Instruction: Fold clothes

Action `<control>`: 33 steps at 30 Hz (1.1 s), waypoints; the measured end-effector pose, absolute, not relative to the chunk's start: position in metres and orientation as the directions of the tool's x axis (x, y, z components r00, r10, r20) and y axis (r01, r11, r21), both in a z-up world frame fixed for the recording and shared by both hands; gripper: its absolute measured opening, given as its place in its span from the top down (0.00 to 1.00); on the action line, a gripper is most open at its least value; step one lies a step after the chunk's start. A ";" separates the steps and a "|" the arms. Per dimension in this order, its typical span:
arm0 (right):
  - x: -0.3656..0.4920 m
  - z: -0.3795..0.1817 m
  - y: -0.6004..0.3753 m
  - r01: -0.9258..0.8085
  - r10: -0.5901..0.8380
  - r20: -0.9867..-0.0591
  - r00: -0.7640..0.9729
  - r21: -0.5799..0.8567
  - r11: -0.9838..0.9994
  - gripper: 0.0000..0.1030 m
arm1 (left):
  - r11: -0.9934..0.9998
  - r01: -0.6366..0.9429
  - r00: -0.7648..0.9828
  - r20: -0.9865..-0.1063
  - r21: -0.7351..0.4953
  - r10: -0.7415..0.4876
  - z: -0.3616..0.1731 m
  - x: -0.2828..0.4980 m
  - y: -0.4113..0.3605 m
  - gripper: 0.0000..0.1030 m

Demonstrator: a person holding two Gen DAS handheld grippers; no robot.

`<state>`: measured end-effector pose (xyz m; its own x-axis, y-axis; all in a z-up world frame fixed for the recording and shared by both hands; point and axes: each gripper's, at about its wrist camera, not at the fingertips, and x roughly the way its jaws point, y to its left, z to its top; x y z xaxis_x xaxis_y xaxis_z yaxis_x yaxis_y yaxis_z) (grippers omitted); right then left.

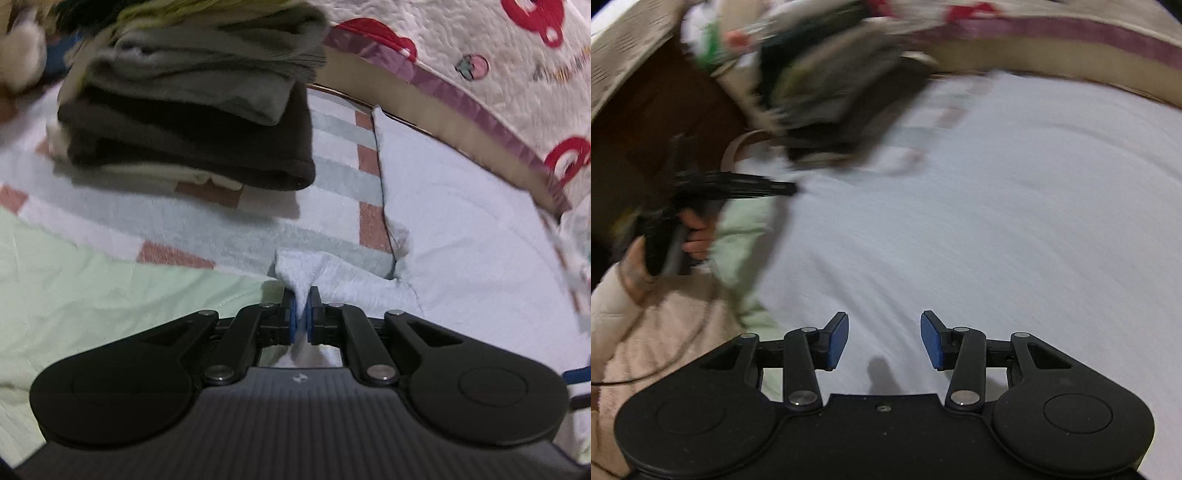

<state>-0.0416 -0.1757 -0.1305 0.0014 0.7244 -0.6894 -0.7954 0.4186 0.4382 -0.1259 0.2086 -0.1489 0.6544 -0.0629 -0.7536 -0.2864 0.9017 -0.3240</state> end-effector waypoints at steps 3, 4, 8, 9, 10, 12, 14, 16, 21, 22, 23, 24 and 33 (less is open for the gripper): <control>-0.059 -0.133 -0.116 -0.890 0.707 -0.706 -0.046 0.350 0.292 0.52 | 0.885 -0.296 0.653 -0.753 -0.360 -0.088 -0.150 -0.129 0.213 0.95; -0.067 -0.135 -0.097 -0.914 0.697 -0.716 -0.046 0.312 0.261 0.51 | 0.881 -0.297 0.652 -0.753 -0.368 -0.095 -0.151 -0.130 0.213 0.95; -0.091 -0.165 -0.043 -0.942 0.649 -0.761 0.014 0.208 0.265 0.41 | 0.864 -0.307 0.645 -0.755 -0.399 -0.119 -0.153 -0.135 0.216 0.95; -0.098 -0.172 -0.042 -0.940 0.642 -0.767 -0.012 0.227 0.254 0.42 | 0.857 -0.315 0.641 -0.758 -0.407 -0.124 -0.156 -0.136 0.217 0.95; -0.104 -0.178 -0.040 -0.939 0.634 -0.772 -0.037 0.245 0.243 0.44 | 0.855 -0.320 0.637 -0.761 -0.409 -0.126 -0.158 -0.136 0.217 0.95; -0.112 -0.184 -0.040 -0.939 0.630 -0.774 -0.070 0.265 0.221 0.45 | 0.859 -0.322 0.631 -0.766 -0.399 -0.120 -0.159 -0.136 0.216 0.95; -0.118 -0.187 -0.041 -0.940 0.629 -0.771 -0.096 0.278 0.198 0.45 | 0.871 -0.317 0.628 -0.772 -0.375 -0.104 -0.159 -0.133 0.212 0.95; -0.112 -0.187 -0.044 -0.914 0.633 -0.759 -0.153 0.352 0.200 0.44 | 0.877 -0.317 0.624 -0.775 -0.362 -0.094 -0.159 -0.132 0.210 0.95; -0.125 -0.191 -0.041 -0.874 0.597 -0.737 -0.317 0.471 0.118 0.44 | 0.876 -0.311 0.643 -0.760 -0.369 -0.092 -0.156 -0.133 0.209 0.95; -0.132 -0.190 -0.040 -0.885 0.588 -0.743 -0.320 0.457 0.095 0.44 | 0.876 -0.302 0.654 -0.750 -0.376 -0.097 -0.153 -0.135 0.209 0.95; -0.135 -0.187 -0.042 -0.899 0.590 -0.749 -0.303 0.431 0.085 0.44 | 0.880 -0.288 0.665 -0.740 -0.379 -0.100 -0.149 -0.136 0.207 0.95; -0.128 -0.183 -0.046 -0.884 0.609 -0.729 -0.312 0.457 0.095 0.44 | 0.888 -0.259 0.682 -0.723 -0.380 -0.110 -0.143 -0.137 0.204 0.95; -0.021 -0.132 -0.156 -0.565 0.898 -0.419 0.136 0.712 0.417 0.44 | 0.846 0.089 0.684 -0.585 -0.526 -0.435 -0.087 -0.121 0.136 0.95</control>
<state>-0.0210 -0.1556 -0.1317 0.1356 0.8979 -0.4187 -0.5653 0.4172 0.7116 -0.1213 0.1365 -0.0875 0.6842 -0.4353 -0.5851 0.0889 0.8461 -0.5255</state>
